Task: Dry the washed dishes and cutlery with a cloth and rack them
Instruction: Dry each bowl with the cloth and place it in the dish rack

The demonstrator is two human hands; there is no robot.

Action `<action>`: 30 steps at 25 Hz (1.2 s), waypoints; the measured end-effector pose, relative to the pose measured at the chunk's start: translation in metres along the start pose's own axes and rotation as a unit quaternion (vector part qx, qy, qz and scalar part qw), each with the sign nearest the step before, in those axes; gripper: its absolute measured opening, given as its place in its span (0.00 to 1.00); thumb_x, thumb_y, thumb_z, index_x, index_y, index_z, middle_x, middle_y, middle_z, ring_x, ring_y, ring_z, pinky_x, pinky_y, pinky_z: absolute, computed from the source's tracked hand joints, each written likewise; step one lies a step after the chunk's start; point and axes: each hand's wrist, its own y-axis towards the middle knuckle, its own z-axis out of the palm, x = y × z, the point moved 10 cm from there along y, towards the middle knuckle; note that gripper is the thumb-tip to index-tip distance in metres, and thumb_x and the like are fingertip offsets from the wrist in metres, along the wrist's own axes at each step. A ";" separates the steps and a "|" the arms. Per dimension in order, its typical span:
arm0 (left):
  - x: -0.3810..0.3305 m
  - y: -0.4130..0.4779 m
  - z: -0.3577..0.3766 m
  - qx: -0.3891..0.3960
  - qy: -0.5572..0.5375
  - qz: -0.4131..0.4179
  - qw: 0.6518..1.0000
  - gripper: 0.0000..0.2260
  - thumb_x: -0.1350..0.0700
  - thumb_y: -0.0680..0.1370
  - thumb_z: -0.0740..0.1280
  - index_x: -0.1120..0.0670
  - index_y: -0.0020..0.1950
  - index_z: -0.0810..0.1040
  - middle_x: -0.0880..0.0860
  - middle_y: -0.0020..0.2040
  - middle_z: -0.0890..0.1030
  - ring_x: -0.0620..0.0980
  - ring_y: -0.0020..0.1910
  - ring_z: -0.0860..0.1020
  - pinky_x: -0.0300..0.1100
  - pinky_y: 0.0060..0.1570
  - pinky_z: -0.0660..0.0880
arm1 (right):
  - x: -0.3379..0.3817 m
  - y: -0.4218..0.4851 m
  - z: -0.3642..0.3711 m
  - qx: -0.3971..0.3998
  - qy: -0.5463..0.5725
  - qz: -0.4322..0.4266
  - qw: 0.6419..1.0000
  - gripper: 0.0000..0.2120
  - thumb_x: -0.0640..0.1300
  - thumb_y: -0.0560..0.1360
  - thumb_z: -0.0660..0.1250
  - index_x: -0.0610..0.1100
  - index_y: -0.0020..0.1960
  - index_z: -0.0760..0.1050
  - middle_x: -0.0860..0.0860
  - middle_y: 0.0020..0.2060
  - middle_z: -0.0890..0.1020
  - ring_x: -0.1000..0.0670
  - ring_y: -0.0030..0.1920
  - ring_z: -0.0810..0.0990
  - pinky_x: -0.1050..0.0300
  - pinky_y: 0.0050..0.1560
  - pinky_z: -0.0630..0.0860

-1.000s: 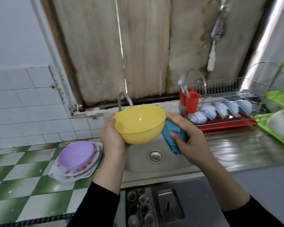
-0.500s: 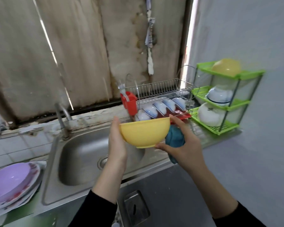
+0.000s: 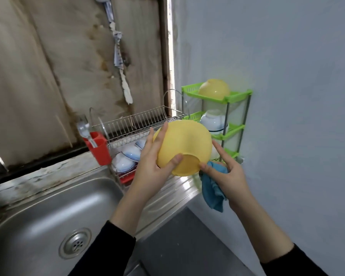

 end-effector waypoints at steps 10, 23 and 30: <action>-0.007 0.157 0.033 0.019 0.019 0.015 1.000 0.41 0.29 0.62 0.69 0.26 0.71 0.53 0.41 0.71 0.69 0.48 0.65 0.72 0.54 0.63 0.72 | 0.051 0.120 -0.026 -0.075 -0.372 -0.110 0.919 0.54 0.58 0.61 0.79 0.71 0.69 0.41 0.54 0.43 0.77 0.48 0.50 0.79 0.52 0.52 0.76; -0.005 0.361 0.085 0.080 0.017 0.128 0.988 0.58 0.53 0.55 0.85 0.42 0.78 0.56 0.48 0.68 0.72 0.50 0.65 0.72 0.37 0.60 0.67 | 0.110 0.298 -0.082 -0.135 -0.480 -0.118 0.859 0.49 0.55 0.63 0.79 0.64 0.76 0.54 0.48 0.50 0.79 0.44 0.54 0.77 0.50 0.55 0.75; 0.019 0.404 0.120 0.077 0.009 0.121 0.990 0.54 0.49 0.55 0.84 0.45 0.76 0.61 0.47 0.72 0.67 0.47 0.71 0.65 0.41 0.67 0.63 | 0.094 0.357 -0.106 -0.104 -0.468 -0.090 0.873 0.45 0.52 0.62 0.81 0.63 0.73 0.63 0.51 0.53 0.78 0.46 0.59 0.76 0.52 0.59 0.73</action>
